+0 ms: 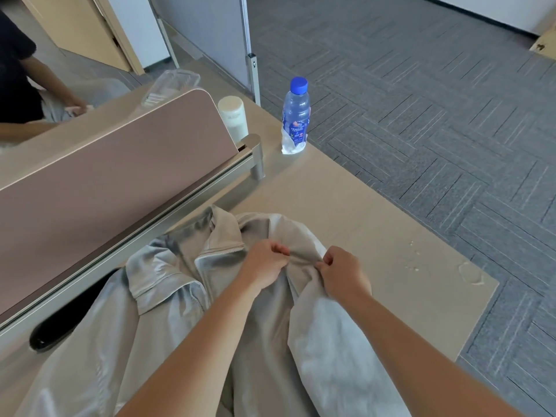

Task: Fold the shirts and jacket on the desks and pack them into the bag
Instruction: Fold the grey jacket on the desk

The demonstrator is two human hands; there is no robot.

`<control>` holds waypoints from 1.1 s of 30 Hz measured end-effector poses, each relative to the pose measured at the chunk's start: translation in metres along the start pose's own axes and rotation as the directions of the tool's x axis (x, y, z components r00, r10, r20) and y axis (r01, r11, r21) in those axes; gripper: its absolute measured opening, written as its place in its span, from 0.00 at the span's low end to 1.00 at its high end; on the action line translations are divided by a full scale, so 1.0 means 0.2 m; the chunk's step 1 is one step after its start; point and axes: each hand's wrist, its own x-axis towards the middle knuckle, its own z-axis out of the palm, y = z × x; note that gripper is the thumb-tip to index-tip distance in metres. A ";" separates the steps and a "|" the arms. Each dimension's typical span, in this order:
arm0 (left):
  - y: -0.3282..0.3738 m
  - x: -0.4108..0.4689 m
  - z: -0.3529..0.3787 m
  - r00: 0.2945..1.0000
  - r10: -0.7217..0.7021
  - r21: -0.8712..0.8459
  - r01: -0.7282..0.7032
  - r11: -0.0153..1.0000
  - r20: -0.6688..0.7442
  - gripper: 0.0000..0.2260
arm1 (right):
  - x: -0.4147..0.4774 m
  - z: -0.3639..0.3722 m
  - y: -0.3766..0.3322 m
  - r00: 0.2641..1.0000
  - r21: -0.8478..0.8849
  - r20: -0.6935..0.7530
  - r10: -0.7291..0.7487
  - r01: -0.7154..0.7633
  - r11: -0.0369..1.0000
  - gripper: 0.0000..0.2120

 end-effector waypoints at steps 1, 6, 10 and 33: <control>-0.03 0.00 0.00 1.000 -0.005 0.051 0.005 0.999 0.004 0.08 | 0.01 0.02 0.00 1.000 0.000 0.023 0.013 -0.013 1.000 0.09; -0.10 -0.03 0.00 0.982 -0.132 -0.084 0.121 0.989 -0.136 0.17 | 0.02 0.10 0.04 0.996 0.150 0.075 0.049 -0.060 0.987 0.10; -0.07 -0.09 0.04 0.979 -0.172 0.006 0.173 0.985 0.105 0.17 | 0.02 0.06 0.02 0.997 0.249 0.060 0.053 -0.067 0.966 0.12; -0.07 -0.30 0.15 0.992 -0.124 -0.257 0.122 0.959 0.011 0.07 | -0.18 -0.13 0.04 0.992 0.111 0.122 -0.042 0.029 0.993 0.22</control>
